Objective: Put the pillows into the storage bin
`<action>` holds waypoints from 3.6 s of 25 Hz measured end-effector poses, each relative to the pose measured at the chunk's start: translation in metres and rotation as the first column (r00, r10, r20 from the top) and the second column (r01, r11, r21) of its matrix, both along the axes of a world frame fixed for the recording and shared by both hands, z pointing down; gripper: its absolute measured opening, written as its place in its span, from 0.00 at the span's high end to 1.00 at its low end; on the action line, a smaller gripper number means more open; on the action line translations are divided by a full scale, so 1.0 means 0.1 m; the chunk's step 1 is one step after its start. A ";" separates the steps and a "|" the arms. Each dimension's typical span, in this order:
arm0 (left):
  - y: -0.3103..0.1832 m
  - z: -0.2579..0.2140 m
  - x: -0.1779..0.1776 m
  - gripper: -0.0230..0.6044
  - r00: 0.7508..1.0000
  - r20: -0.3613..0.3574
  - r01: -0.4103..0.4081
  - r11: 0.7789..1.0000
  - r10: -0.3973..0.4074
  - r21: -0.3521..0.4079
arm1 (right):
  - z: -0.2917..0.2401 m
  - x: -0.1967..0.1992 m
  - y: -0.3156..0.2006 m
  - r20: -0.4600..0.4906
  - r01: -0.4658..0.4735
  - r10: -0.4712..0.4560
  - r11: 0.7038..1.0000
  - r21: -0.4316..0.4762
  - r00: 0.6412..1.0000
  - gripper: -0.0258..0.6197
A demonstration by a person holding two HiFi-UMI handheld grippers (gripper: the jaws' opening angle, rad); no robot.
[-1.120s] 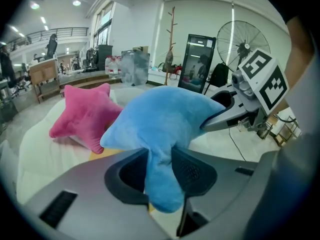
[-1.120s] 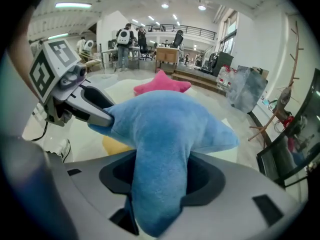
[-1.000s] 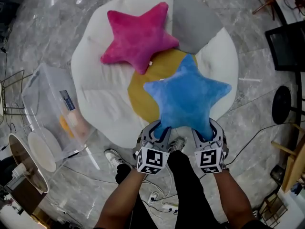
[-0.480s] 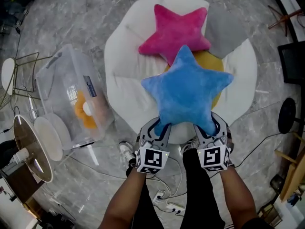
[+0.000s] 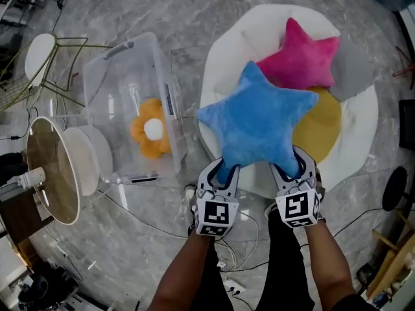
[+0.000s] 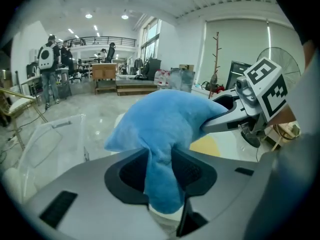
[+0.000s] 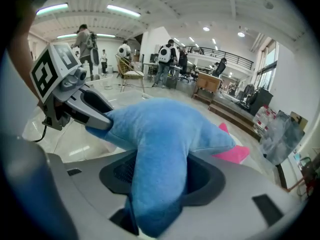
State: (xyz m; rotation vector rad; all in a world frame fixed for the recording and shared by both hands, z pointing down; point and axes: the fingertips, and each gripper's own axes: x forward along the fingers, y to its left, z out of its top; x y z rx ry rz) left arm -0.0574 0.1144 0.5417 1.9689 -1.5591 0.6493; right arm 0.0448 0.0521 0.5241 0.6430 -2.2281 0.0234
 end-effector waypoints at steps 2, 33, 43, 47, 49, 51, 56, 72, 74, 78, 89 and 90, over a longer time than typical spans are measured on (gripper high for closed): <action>0.11 -0.03 -0.32 0.73 1.000 0.013 0.021 1.000 -0.021 0.005 | -0.04 -0.34 0.08 0.009 0.039 -0.039 0.999 0.000 0.999 0.57; 1.60 0.18 -4.50 0.73 0.914 0.142 0.389 0.921 -0.381 -0.032 | 0.30 -4.83 1.23 0.104 0.385 -0.379 0.922 -0.048 0.920 0.56; 1.29 0.35 -5.25 0.51 0.892 0.186 0.417 0.909 -0.411 0.008 | 0.70 -5.25 0.88 0.067 0.361 -0.358 0.932 -0.033 0.931 0.27; 1.36 0.33 -5.24 0.49 0.885 0.205 0.426 0.905 -0.417 0.001 | 0.72 -5.16 0.96 0.086 0.345 -0.337 0.933 -0.105 0.938 0.27; 1.38 0.31 -5.17 0.49 0.880 0.210 0.434 0.901 -0.425 0.005 | 0.70 -5.08 1.02 0.084 0.348 -0.340 0.931 -0.111 0.937 0.27; 1.37 0.29 -5.08 0.49 0.877 0.209 0.440 0.898 -0.433 0.011 | 0.66 -4.99 1.05 0.081 0.354 -0.347 0.929 -0.109 0.934 0.27; 1.22 0.22 -4.80 0.49 0.886 0.205 0.421 0.907 -0.416 0.020 | 0.49 -4.80 1.00 0.115 0.339 -0.327 0.936 -0.100 0.938 0.29; 0.15 -0.10 -3.52 0.49 0.953 0.220 0.199 0.978 -0.207 0.057 | 0.10 -3.38 -0.07 0.169 0.065 -0.050 0.994 -0.090 0.984 0.30; -0.05 -0.07 -3.28 0.49 0.959 0.221 0.171 0.984 -0.179 0.057 | 0.10 -3.10 -0.26 0.181 0.027 -0.010 0.996 -0.090 0.983 0.30; -0.42 -0.01 -2.67 0.49 0.971 0.211 0.105 0.993 -0.112 0.045 | 0.14 -2.43 -0.59 0.192 -0.065 0.083 0.993 -0.098 0.978 0.31; -1.36 0.34 -0.58 0.49 0.985 0.167 -0.039 0.999 0.036 0.015 | 0.41 -0.36 -1.46 0.139 -0.204 0.214 0.976 -0.079 0.967 0.31; -1.43 0.36 -0.41 0.49 0.985 0.165 -0.051 0.999 0.048 0.013 | 0.42 -0.19 -1.53 0.134 -0.215 0.224 0.973 -0.079 0.965 0.31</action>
